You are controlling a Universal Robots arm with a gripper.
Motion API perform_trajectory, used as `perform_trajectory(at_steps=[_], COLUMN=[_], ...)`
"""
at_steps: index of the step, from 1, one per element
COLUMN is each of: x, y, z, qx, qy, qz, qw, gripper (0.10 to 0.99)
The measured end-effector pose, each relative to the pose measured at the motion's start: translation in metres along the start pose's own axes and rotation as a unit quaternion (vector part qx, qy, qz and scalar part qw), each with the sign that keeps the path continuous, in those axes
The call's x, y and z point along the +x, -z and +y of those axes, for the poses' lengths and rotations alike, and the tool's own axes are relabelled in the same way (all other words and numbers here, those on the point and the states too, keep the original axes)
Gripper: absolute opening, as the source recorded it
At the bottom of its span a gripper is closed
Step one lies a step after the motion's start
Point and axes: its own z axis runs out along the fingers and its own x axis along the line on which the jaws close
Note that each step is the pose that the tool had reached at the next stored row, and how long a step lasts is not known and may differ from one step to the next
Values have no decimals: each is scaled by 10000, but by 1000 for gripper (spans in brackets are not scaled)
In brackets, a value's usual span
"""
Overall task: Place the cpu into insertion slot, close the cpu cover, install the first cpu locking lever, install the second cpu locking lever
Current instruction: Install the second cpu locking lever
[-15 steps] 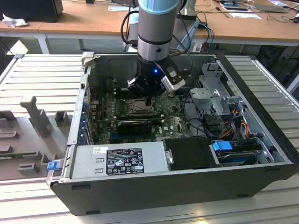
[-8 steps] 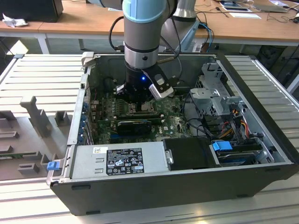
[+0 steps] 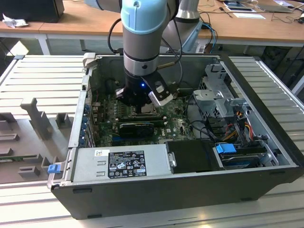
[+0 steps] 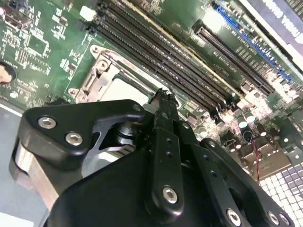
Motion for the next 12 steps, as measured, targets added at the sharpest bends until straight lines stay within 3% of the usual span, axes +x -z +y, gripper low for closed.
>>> perform_trajectory(at_steps=[2,4,12], x=[29,100,125], y=[9,7,-108], z=[-74,-90,-120], qx=[-50,-116,-202], qy=[-1,0,0], qz=[-5,-12,-23], qw=[10000,9999,9998], gripper=[106,106,106])
